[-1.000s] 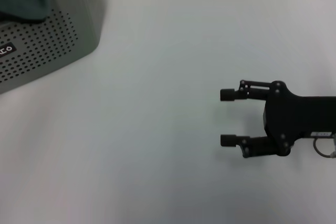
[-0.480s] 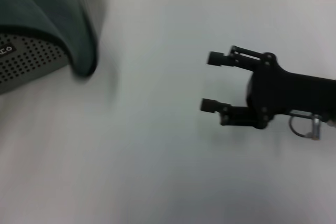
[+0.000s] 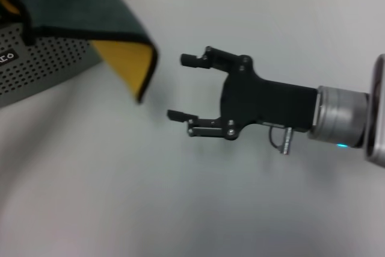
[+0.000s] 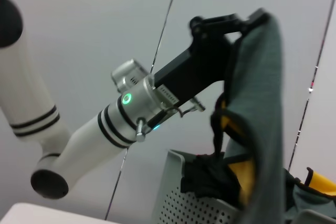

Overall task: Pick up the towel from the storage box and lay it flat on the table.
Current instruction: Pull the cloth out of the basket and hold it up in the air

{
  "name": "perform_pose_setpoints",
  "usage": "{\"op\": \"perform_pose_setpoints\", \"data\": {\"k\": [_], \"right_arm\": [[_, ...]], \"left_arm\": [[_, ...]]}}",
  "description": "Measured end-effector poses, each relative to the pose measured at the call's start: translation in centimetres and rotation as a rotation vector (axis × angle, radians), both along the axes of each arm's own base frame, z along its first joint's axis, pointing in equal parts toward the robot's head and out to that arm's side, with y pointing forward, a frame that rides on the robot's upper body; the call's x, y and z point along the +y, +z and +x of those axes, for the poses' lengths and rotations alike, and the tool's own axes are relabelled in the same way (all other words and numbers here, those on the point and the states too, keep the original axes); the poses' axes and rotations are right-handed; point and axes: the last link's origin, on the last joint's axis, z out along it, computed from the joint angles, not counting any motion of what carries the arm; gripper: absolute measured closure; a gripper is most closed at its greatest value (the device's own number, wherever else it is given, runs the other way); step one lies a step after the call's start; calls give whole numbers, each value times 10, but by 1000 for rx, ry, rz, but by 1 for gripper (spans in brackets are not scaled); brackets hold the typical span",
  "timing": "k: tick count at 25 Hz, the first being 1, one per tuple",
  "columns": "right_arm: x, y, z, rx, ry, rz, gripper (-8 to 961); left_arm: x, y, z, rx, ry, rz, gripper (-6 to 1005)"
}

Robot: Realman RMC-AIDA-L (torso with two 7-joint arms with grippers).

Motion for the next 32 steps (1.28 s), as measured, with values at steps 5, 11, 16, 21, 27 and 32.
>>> {"op": "perform_pose_setpoints", "data": {"k": [5, 11, 16, 21, 27, 32], "right_arm": [[2, -5, -9, -4, 4, 31, 195], [20, -8, -7, -28, -98, 91, 196], [25, -10, -6, -48, -111, 93, 197], [7, -11, -5, -11, -64, 43, 284], [-4, -9, -3, 22, -45, 22, 388], [9, -13, -3, -22, -85, 57, 387]], "left_arm": [[4, -9, 6, 0, -7, -17, 987], [8, -17, 15, 3, -41, -59, 986], [10, -19, 19, 4, -55, -71, 985], [10, -17, 17, -4, -42, -47, 983], [11, -16, 19, 2, -46, -31, 982], [14, -25, 30, 18, -98, -86, 981]]}}
